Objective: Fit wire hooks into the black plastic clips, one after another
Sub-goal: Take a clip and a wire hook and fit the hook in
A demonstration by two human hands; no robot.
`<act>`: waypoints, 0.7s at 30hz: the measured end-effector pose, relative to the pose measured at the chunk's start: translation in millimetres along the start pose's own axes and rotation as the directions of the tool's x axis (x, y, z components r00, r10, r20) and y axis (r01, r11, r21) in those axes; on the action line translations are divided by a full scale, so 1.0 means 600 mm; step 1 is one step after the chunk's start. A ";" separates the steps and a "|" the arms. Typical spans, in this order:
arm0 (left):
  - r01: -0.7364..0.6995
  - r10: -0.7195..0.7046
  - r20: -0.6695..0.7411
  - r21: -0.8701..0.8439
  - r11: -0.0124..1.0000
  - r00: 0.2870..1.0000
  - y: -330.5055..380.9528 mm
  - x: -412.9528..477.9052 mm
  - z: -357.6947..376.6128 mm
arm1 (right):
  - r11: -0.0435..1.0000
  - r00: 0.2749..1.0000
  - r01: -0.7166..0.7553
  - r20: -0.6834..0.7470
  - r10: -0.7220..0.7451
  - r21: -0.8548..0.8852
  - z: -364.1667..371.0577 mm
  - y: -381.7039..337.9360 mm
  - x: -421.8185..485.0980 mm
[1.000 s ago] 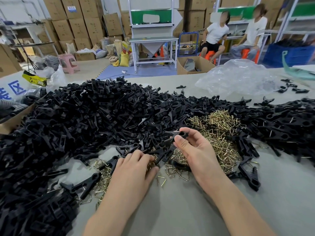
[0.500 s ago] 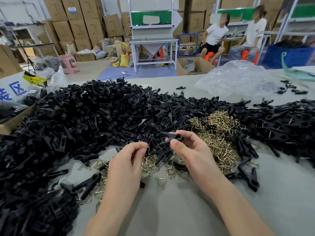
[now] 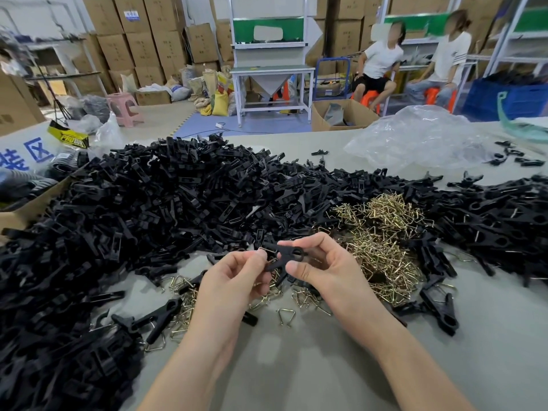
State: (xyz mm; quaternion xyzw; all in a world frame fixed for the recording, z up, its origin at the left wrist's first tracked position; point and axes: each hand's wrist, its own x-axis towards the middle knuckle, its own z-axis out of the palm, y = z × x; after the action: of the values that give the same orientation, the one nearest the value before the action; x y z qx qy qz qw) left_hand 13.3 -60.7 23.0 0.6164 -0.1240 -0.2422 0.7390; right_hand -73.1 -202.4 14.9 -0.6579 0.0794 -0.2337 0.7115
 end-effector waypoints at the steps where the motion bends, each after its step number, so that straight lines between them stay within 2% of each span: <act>1: 0.004 -0.004 0.012 0.003 1.000 1.000 0.001 0.000 -0.001 | 1.000 1.000 0.001 0.002 -0.001 -0.002 -0.001 0.001 0.001; 7: 0.008 -0.006 0.085 -0.034 0.999 0.996 0.011 -0.003 -0.005 | 1.000 1.000 0.001 0.005 -0.001 0.025 -0.002 0.001 0.001; 21: -0.013 0.010 0.020 0.117 0.993 1.000 0.011 -0.001 -0.009 | 0.999 0.999 -0.023 0.032 0.022 0.028 -0.001 0.004 0.000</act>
State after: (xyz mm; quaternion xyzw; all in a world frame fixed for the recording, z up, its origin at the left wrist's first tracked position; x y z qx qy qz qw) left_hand 17.0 -55.1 28.0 0.6556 -0.1486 -0.2361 0.7017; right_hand -73.1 -203.0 12.2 -0.6502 0.0724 -0.2163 0.7247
